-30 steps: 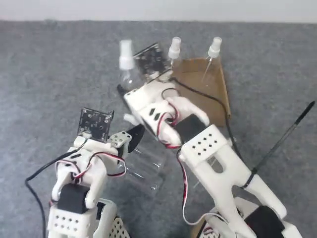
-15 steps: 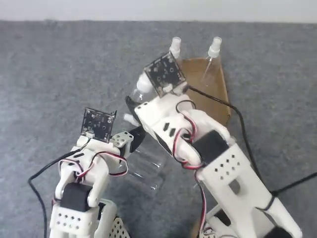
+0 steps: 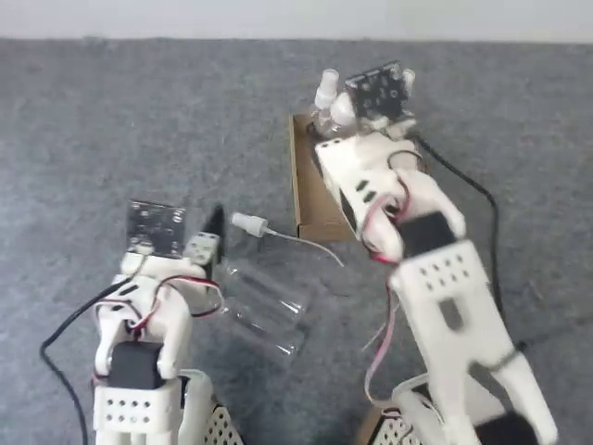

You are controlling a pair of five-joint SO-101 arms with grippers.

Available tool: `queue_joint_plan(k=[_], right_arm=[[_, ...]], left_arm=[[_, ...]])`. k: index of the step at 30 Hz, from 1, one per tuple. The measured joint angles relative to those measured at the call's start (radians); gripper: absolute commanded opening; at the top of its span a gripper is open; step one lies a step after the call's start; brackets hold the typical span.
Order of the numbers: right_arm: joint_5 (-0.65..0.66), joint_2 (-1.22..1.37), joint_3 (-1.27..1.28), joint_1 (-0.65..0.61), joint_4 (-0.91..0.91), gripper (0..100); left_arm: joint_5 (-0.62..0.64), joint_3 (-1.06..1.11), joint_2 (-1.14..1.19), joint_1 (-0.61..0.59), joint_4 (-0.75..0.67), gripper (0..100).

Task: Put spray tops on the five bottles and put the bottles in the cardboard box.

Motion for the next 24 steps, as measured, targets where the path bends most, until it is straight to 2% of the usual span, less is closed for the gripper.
queue_joint_plan(k=[3,12,24], right_arm=[[0.0,0.135,0.009,0.009,-0.086,0.6],[0.0,0.381,0.009,0.028,-0.298,0.6],[0.0,0.485,0.028,0.028,-0.322,0.6]], left_arm=[[0.0,0.0,0.0,-0.051,-0.002,1],[0.0,0.017,0.0,-0.061,-0.002,1],[0.0,0.017,0.0,-0.066,-0.002,1]])
